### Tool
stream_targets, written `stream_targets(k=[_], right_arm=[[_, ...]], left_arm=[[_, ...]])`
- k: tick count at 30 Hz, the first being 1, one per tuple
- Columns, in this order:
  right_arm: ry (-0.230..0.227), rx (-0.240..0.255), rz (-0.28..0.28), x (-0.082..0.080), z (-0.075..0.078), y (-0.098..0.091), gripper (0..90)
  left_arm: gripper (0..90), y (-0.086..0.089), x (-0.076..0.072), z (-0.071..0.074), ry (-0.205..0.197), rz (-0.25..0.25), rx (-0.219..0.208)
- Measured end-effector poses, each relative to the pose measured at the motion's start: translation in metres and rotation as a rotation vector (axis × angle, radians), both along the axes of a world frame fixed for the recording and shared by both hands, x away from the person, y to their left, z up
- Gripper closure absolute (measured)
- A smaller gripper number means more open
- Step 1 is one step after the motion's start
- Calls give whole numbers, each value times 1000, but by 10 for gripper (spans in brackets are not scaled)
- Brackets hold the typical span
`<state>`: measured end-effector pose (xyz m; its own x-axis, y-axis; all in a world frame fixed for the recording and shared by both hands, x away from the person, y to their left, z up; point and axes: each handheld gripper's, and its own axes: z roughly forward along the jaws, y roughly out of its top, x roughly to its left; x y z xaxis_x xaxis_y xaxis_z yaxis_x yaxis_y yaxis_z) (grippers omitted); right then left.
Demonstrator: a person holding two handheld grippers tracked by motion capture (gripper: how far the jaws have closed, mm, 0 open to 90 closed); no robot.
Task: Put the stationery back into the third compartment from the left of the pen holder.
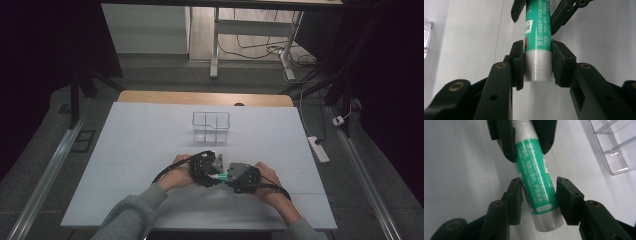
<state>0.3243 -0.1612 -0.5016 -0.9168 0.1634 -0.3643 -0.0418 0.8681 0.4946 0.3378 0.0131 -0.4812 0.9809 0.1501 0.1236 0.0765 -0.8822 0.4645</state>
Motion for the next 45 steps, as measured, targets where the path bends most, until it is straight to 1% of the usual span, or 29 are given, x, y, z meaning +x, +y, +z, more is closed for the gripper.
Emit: stream_targets(k=[1,3,4,5,8,10,11,13,17,18,25,28,29,30,33,36,38,39,40,43,45], right_arm=[[-7,-14,11,0,0,0,592],[-7,-20,26,-1,0,0,615],[-9,-12,34,-1,-1,0,626],[-9,-15,37,-1,0,0,634],[-14,3,33,-1,2,-1,653],[-18,18,14,0,2,-4,653],[-9,27,9,0,2,-5,653],[-10,52,-9,2,2,-8,654],[-2,87,-43,5,5,-14,654],[-3,107,-49,5,5,-15,654],[-3,159,-82,5,7,-19,654],[-4,173,-99,7,8,-22,654],[-6,186,-102,7,8,-23,654],[-8,190,-107,7,9,-24,654],[-7,210,-119,9,9,-26,653],[-2,231,-133,9,11,-27,654],[-2,242,-137,10,12,-29,653],[-3,258,-142,10,12,-29,654],[-2,264,-145,10,13,-29,653],[-2,303,-155,9,14,-29,653],[7,325,-161,10,15,-30,654]], left_arm=[[641,1,0,1,0,3,-8],[630,3,0,3,6,10,-40],[622,4,0,4,9,23,-65],[612,5,0,4,5,33,-80],[551,10,3,7,-1,64,-99],[504,12,4,8,6,87,-122],[486,14,4,8,8,98,-135],[447,16,5,9,19,124,-176],[395,23,8,10,32,163,-219],[391,25,8,11,37,173,-235],[352,39,9,10,77,243,-343],[349,45,10,9,77,260,-362],[347,47,10,9,79,266,-367],[341,48,10,9,84,278,-378],[336,53,10,8,95,293,-399],[332,57,10,7,93,307,-415],[326,59,11,7,109,317,-448],[326,61,11,7,115,323,-462],[326,62,11,7,120,328,-475],[325,64,12,7,128,339,-509],[322,65,13,7,131,343,-522]])
